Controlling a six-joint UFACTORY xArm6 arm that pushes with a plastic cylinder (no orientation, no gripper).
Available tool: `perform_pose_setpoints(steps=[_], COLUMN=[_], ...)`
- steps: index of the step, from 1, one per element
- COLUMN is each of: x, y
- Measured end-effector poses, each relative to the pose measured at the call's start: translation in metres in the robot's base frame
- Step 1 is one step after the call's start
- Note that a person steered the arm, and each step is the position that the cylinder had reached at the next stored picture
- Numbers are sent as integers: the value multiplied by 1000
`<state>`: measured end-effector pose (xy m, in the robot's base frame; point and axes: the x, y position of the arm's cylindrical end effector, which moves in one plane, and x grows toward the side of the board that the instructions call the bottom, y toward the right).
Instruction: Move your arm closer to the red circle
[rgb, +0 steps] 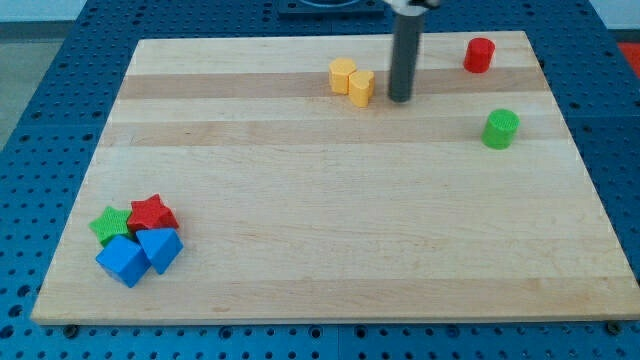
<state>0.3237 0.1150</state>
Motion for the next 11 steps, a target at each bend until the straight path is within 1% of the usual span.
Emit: perform_pose_setpoints(steps=[4,5,6,7,9,11], x=[-1,-19,-74,-79,-79,-79], y=[203,212,188,186,157,144])
